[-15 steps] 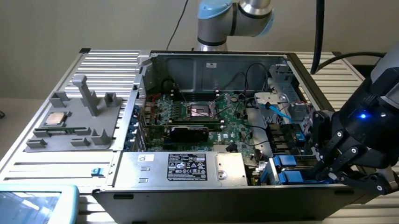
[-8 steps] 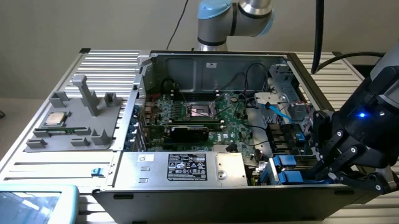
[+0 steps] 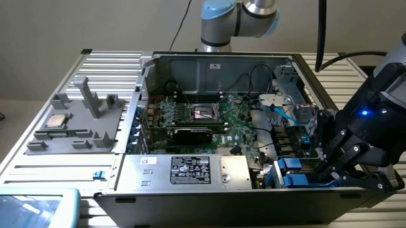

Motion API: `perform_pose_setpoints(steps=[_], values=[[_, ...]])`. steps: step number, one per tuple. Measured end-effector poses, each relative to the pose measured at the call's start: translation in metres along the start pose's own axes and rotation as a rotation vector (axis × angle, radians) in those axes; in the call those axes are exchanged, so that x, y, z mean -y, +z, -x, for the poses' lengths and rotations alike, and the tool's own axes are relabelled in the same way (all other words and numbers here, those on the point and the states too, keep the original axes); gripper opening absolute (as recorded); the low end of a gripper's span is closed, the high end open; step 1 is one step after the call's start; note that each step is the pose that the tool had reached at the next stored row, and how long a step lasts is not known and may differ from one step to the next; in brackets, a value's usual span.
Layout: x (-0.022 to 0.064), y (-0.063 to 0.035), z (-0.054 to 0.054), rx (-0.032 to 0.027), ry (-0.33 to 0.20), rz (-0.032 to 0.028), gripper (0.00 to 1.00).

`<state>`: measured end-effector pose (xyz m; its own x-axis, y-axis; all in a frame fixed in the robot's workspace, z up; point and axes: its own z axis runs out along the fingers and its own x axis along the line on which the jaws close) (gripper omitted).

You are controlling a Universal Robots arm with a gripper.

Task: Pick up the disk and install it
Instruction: 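Insert the first disk wire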

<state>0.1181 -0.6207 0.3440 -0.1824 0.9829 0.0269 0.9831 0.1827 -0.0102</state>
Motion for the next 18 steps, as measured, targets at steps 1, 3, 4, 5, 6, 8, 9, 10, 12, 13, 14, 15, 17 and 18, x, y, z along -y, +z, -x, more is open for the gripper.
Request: perform_pose_setpoints(steps=[1,3,4,5,6,8,9,10,12,13,14,15,17,18], values=[[-0.0005,0.0003,-0.0029,0.0000,0.000,-0.0007,0.17],[-0.0013,0.0014,-0.0075,-0.0002,0.000,-0.0023,0.17],[-0.0017,0.0018,-0.0093,-0.0002,0.000,-0.0030,0.17],[-0.0018,0.0018,-0.0098,0.0003,0.000,-0.0031,0.17],[-0.0018,0.0019,-0.0097,0.0002,0.000,-0.0031,0.17],[-0.0019,0.0019,-0.0100,0.0006,0.001,-0.0032,0.17],[-0.0019,0.0019,-0.0100,0.0015,0.005,-0.0033,0.17],[-0.0019,0.0020,-0.0100,0.0028,0.011,-0.0034,0.17],[-0.0019,0.0019,-0.0100,0.0063,0.029,-0.0036,0.17],[-0.0019,0.0019,-0.0100,0.0072,0.041,-0.0035,0.17],[-0.0019,0.0018,-0.0100,0.0081,0.053,-0.0034,0.17],[-0.0019,0.0018,-0.0100,0.0087,0.067,-0.0032,0.17],[-0.0019,0.0019,-0.0101,0.0108,0.089,-0.0031,0.17],[-0.0019,0.0019,-0.0101,0.0126,0.093,-0.0032,0.17]])
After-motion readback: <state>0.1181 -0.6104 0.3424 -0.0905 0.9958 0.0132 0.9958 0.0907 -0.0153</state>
